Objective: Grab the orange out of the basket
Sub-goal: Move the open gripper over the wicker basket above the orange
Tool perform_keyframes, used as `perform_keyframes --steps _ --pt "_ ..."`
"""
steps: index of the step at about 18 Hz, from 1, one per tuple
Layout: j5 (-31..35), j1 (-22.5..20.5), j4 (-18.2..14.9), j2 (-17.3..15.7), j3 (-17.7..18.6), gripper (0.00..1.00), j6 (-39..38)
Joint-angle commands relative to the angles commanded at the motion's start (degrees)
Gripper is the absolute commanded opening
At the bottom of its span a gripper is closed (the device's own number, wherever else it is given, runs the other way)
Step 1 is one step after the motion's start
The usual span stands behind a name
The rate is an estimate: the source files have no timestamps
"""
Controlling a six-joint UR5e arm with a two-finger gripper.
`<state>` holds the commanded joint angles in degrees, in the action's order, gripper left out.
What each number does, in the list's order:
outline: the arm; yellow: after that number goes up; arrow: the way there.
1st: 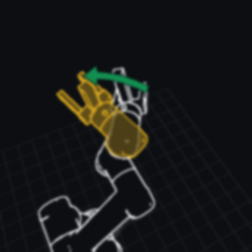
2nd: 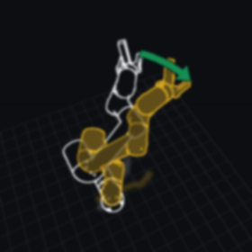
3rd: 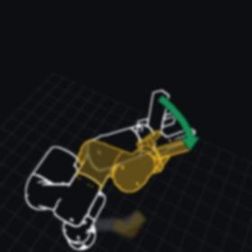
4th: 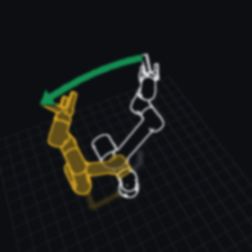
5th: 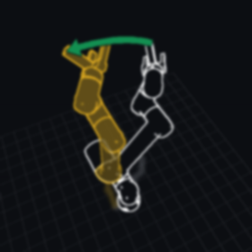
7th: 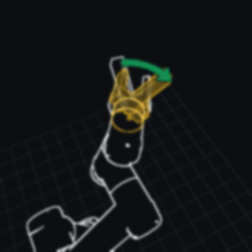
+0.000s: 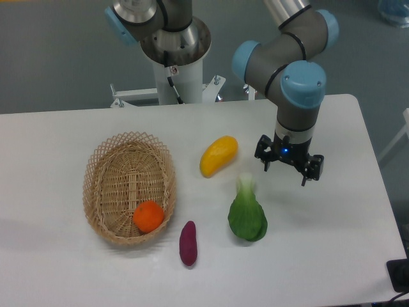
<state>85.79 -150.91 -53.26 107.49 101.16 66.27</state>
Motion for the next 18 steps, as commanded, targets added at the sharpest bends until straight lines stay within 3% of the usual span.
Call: perform_keyframes --steps 6,10,18 --pt "-2.9 2.0 -0.1 -0.5 0.8 1.0 -8.1" --pt "-4.7 6.1 0.8 -0.5 0.2 1.0 -23.4" --pt "-5.7 11.4 0.7 -0.5 -1.1 1.0 -37.5"
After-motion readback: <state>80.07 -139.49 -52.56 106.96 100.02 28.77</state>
